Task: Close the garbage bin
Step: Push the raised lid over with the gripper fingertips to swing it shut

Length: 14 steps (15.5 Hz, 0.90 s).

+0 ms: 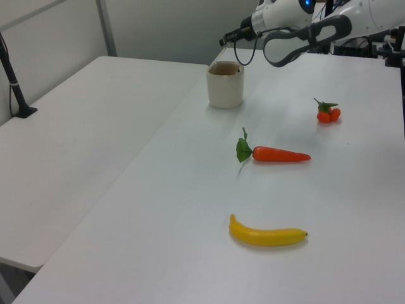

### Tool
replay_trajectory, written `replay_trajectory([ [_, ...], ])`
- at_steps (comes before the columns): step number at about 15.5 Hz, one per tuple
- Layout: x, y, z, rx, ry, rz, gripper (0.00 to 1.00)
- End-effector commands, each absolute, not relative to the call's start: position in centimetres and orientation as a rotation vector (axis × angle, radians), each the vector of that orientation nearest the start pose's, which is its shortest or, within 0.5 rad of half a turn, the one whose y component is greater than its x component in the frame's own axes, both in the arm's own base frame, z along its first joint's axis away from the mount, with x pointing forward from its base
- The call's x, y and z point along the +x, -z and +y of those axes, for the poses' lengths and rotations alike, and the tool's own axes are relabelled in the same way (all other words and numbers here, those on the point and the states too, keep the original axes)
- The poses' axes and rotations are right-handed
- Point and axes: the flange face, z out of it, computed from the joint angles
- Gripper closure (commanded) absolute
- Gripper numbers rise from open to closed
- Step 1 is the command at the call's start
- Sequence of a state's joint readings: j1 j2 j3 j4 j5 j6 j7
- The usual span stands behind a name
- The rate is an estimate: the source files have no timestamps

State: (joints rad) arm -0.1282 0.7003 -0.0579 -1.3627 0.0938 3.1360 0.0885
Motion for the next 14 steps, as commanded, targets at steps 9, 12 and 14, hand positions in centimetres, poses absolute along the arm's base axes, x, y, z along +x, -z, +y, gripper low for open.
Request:
replay_trajectory([
  [9, 72.5, -41.5, -12.5, -2.788, 1.459, 0.376, 1.0],
  [12, 71.4, -41.0, -12.4, -2.807, 1.422, 0.379, 1.0],
  [14, 71.2, -40.1, -11.9, -2.825, 1.399, 0.346, 1.0],
])
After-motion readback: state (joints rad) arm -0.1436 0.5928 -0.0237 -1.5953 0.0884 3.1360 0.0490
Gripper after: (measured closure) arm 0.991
